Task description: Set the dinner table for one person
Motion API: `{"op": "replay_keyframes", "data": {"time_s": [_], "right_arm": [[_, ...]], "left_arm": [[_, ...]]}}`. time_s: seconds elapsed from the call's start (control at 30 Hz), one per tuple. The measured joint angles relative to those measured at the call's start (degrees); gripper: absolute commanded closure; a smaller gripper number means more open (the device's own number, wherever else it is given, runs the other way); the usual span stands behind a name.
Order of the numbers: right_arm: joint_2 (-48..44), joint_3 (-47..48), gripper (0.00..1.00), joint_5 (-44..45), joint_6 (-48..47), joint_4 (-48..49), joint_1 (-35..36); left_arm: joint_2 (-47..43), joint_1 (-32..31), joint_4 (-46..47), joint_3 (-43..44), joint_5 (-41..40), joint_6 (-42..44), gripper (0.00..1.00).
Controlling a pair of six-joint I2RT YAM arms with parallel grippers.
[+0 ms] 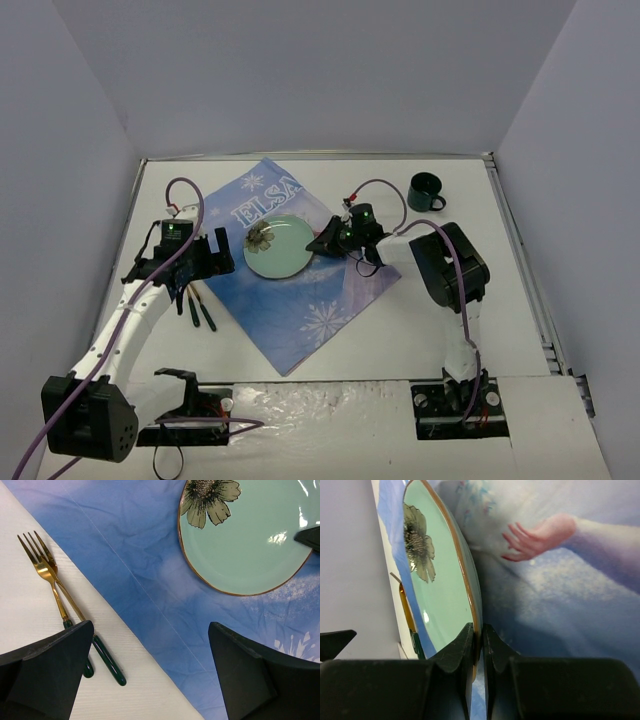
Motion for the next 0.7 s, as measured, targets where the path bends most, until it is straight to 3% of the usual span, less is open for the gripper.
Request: {"op": "replay_keyframes", "data": {"time_s": [0.03,0.13,0.2,0.37,0.47,0.7], "right_arm": [[0.29,-0.24,0.99,-0.02,0.0,0.13,-0.04],[0.45,-0.96,0.72,-0.16,-0.09,0.71,-0.28],[0.45,-1.19,0.65,-0.45,-0.63,1.11,-0.57],[-1.24,-0.91,0.39,-0.33,-5.11,-0.93,-1.64],[-4.73,0.22,0.29,2.42,-10.83,-8.33,-3.32],[-16.45,4.73,0.19,13.53,-26.95,-27.03,-11.24]], "left_arm": [[0.0,0.0,0.0,0.0,0.0,0.0,0.03],[0.0,0.01,0.0,0.0,-0.01,0.0,0.03],[0.0,0.0,0.0,0.0,-0.02,0.0,0.03],[0.0,0.0,-0.01,0.0,-0.08,0.0,0.03],[0.02,0.02,-0.02,0.0,-0.24,0.0,0.03],[0.19,0.02,-0.04,0.0,-0.26,0.0,0.03]]}}
